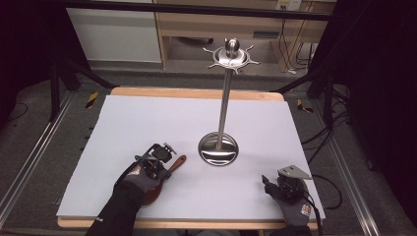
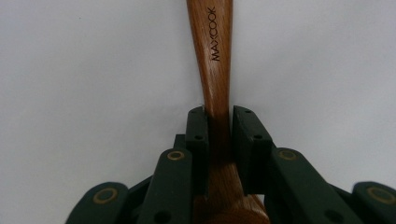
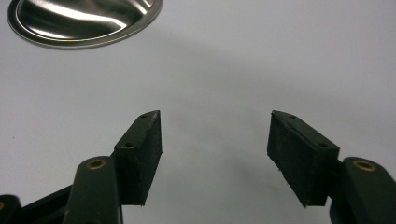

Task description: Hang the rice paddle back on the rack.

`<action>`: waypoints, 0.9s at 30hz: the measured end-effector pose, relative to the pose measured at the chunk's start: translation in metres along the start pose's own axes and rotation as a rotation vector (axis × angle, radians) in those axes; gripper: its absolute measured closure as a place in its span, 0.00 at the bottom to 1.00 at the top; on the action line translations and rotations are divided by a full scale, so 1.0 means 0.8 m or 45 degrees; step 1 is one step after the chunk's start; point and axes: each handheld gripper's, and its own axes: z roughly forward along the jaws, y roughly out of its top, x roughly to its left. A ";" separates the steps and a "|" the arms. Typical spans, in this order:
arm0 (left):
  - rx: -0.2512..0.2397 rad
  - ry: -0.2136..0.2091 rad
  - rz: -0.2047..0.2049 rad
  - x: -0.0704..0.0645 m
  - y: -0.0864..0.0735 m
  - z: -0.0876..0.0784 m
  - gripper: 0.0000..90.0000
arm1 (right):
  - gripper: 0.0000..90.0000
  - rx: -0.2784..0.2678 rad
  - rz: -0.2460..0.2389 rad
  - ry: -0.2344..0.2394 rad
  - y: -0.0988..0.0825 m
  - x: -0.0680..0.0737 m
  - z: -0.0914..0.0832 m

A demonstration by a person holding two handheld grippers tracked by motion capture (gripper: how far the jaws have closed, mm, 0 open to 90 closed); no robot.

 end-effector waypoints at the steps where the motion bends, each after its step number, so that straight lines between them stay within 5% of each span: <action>1: 0.008 0.003 0.002 0.000 0.001 0.000 0.85 | 0.39 0.001 0.000 0.001 0.000 0.000 0.000; 6: 0.068 0.029 0.032 -0.004 0.010 0.001 0.85 | 0.39 0.004 0.001 0.003 0.000 0.000 0.001; 17: 0.033 -0.026 0.019 0.004 0.005 0.000 0.85 | 0.39 0.013 0.008 0.009 -0.001 -0.001 0.003; 27: -0.011 -0.018 0.055 -0.002 -0.004 -0.008 0.85 | 0.40 0.013 0.021 0.007 -0.001 -0.001 0.002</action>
